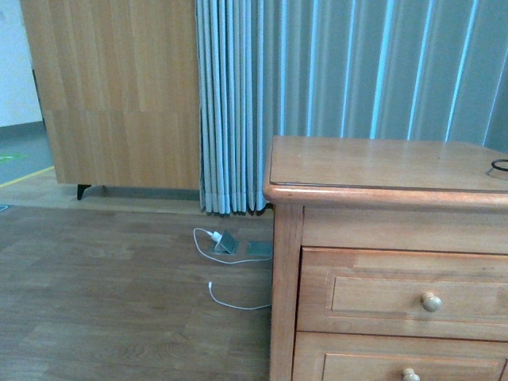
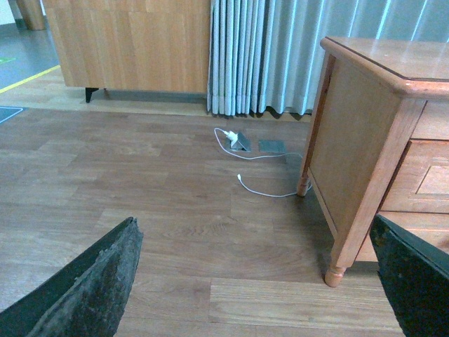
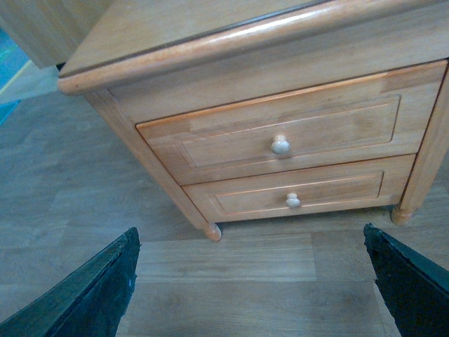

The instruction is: Place pink marker in drawer with both arms

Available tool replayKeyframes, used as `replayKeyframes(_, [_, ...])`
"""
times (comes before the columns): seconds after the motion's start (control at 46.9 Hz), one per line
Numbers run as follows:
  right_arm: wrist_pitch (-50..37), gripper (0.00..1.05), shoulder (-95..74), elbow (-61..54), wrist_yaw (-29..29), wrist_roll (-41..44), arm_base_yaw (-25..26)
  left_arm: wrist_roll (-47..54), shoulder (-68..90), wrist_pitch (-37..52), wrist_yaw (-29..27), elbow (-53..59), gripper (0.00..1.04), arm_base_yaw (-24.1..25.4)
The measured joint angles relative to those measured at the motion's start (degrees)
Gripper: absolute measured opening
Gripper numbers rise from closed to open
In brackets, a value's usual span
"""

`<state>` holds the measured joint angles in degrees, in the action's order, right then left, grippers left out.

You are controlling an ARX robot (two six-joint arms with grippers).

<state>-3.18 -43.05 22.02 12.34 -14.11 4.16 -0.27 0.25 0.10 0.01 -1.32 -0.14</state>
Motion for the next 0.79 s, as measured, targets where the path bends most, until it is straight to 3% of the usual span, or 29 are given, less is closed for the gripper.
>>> replayKeyframes(0.235, [0.9,0.96,4.7,-0.5,0.4,-0.7,1.1,0.0,0.0,0.0,0.0,0.0,0.99,0.0])
replayKeyframes(0.277, [-6.8,0.88,5.7,-3.6,-6.6,2.8,-1.3,0.0,0.0,0.0,0.0,0.0,0.99,0.0])
replayKeyframes(0.342, [-15.1,0.78,7.2,-7.3,-11.2,7.1,-3.2,0.0,0.0,0.0,0.0,0.0,0.99,0.0])
replayKeyframes(0.448, [-18.6,0.62,9.5,-10.3,-12.0,11.2,-3.9,0.0,0.0,0.0,0.0,0.0,0.99,0.0])
replayKeyframes(0.79, [-17.3,0.05,16.5,-16.1,-12.3,13.6,-4.0,0.0,0.0,0.0,0.0,0.0,0.99,0.0])
